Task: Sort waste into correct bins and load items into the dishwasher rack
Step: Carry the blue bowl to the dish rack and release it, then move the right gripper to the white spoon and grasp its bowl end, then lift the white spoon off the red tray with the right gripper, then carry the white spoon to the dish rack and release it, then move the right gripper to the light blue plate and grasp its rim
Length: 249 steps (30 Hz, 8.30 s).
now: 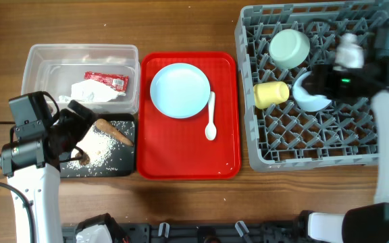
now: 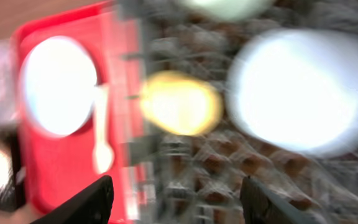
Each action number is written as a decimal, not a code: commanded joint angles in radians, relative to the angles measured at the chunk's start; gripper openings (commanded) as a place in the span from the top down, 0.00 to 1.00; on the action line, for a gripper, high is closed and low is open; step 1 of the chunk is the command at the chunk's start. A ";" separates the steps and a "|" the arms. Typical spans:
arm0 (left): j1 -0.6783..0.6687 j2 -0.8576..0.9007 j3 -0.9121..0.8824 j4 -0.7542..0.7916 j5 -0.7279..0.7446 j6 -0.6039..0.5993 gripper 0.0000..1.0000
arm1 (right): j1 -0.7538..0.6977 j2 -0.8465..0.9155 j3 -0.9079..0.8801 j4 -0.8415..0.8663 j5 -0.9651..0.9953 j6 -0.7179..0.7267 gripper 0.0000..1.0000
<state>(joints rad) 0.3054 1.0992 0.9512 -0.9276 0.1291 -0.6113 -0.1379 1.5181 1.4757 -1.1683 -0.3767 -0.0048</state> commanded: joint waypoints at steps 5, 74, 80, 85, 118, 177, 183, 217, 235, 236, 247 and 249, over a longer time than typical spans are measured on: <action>0.005 -0.003 0.001 0.000 0.005 0.000 0.00 | 0.586 0.075 0.003 0.189 0.172 0.208 0.33; 0.005 -0.003 0.001 0.000 0.005 0.000 0.00 | 0.811 0.275 -0.481 0.571 0.282 0.660 0.55; 0.005 -0.003 0.001 0.000 0.005 0.000 0.00 | 0.811 0.275 -0.502 0.642 0.288 0.627 0.66; 0.005 -0.003 0.001 0.000 0.005 0.000 0.00 | 0.811 0.275 -0.500 0.652 0.306 0.606 0.71; 0.005 -0.003 0.001 0.000 0.005 0.000 0.00 | 0.826 0.150 -0.489 0.697 0.296 0.453 0.52; 0.005 -0.003 0.001 0.000 0.005 0.000 0.00 | 0.563 -0.200 -0.463 0.278 0.572 0.286 0.85; 0.005 -0.003 0.001 0.000 0.005 0.000 0.00 | 0.563 -0.137 -0.467 0.266 0.666 0.240 0.83; 0.005 -0.003 0.001 0.000 0.005 -0.007 0.00 | 0.911 0.145 -0.468 1.184 0.424 0.212 0.28; 0.005 -0.003 0.001 0.000 0.005 -0.006 0.00 | 0.776 0.408 -0.467 0.986 0.388 0.274 0.35; 0.005 -0.003 0.001 0.000 0.005 -0.006 0.00 | 0.774 0.402 -0.467 0.952 0.387 0.291 0.35; 0.005 -0.003 0.001 0.000 0.006 -0.007 0.00 | 0.803 0.054 -0.458 0.956 0.285 0.288 0.35; 0.005 -0.003 0.001 0.000 0.006 -0.007 0.00 | 0.842 0.046 -0.458 0.975 0.286 0.255 0.37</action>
<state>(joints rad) 0.3054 1.0992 0.9512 -0.9276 0.1291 -0.6113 0.6533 1.5909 1.0168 -0.2077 -0.0319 0.2901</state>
